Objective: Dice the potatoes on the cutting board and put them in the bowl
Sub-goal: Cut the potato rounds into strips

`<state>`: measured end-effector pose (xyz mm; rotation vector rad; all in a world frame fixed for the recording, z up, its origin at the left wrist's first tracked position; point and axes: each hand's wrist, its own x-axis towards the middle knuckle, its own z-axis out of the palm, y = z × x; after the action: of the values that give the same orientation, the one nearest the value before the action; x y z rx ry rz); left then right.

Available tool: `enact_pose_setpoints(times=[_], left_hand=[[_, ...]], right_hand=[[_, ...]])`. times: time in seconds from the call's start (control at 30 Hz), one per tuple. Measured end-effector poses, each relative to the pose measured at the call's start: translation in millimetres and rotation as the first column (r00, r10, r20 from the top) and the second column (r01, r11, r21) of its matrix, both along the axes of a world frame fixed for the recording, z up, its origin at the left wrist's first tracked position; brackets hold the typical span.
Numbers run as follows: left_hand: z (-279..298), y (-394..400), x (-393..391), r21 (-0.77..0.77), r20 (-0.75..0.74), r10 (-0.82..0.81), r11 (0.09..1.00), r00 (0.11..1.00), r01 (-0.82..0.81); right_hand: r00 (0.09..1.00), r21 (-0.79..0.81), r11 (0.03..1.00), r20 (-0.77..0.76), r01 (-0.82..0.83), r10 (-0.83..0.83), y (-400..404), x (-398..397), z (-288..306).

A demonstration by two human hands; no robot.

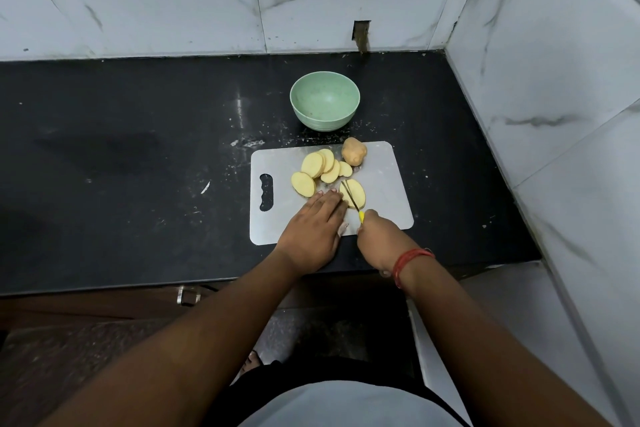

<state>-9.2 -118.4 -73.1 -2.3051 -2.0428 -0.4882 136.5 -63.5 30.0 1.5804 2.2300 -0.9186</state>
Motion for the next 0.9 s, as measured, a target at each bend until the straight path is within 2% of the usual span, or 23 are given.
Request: enact_pose_setpoints(times=[0.27, 0.37, 0.43, 0.47, 0.6, 0.67, 0.73, 0.77, 0.8, 0.83, 0.87, 0.9], left_hand=[[-2.4, 1.1, -0.7, 0.008, 0.018, -0.003, 1.000, 1.000, 0.003], [-1.6, 1.8, -0.9, 0.008, 0.025, -0.008, 1.000, 1.000, 0.008], [-1.7, 2.2, -1.3, 0.002, 0.025, -0.007, 1.000, 1.000, 0.007], [-2.0, 2.3, -1.4, -0.004, 0.022, -0.004, 1.000, 1.000, 0.004], [-3.5, 3.0, -1.5, -0.010, 0.011, 0.002, 1.000, 1.000, -0.002], [-3.1, 3.0, -0.5, 0.004, -0.001, 0.002, 1.000, 1.000, -0.002], [-3.3, 2.9, -0.4, 0.018, -0.018, 0.005, 1.000, 1.000, -0.005], [-3.7, 3.0, -0.6, 0.021, -0.024, 0.008, 1.000, 1.000, -0.007], [-3.7, 3.0, -0.6, 0.020, -0.029, 0.010, 1.000, 1.000, -0.009], [-3.3, 3.0, -0.4, 0.013, -0.032, 0.011, 1.000, 0.999, -0.010], [-2.4, 3.1, 0.0, 0.007, -0.036, 0.011, 1.000, 0.999, -0.011], [-1.9, 3.1, 0.4, 0.003, -0.039, 0.012, 1.000, 0.999, -0.012]], right_hand=[[0.997, 0.040, 0.998, 0.064, -0.053, 0.051, 0.6, -2.8, -14.7], [0.963, 0.041, 0.970, 0.132, -0.241, 0.234, 5.8, -8.0, -16.9], [0.866, -0.022, 0.906, 0.285, -0.422, 0.410, 10.7, -12.1, -15.6], [0.779, -0.055, 0.852, 0.377, -0.521, 0.500, 11.6, -13.1, -12.8], [0.608, -0.034, 0.724, 0.518, -0.689, 0.602, 18.2, -12.0, -18.7], [0.590, -0.011, 0.691, 0.509, -0.723, 0.626, 22.4, -11.7, -23.9], [0.386, -0.086, 0.535, 0.598, -0.840, 0.703, 21.4, -11.6, -25.6], [0.365, -0.086, 0.535, 0.641, -0.840, 0.675, 20.6, -12.7, -36.6], [0.443, 0.012, 0.621, 0.712, -0.783, 0.544, 16.6, -7.8, -47.9], [0.624, 0.194, 0.719, 0.672, -0.668, 0.399, 23.1, 0.3, -64.5], [0.779, 0.448, 0.690, 0.563, -0.568, 0.276, 31.8, 6.4, -93.5], [0.823, 0.588, 0.606, 0.524, -0.536, 0.219, 34.0, 14.1, -114.2]])
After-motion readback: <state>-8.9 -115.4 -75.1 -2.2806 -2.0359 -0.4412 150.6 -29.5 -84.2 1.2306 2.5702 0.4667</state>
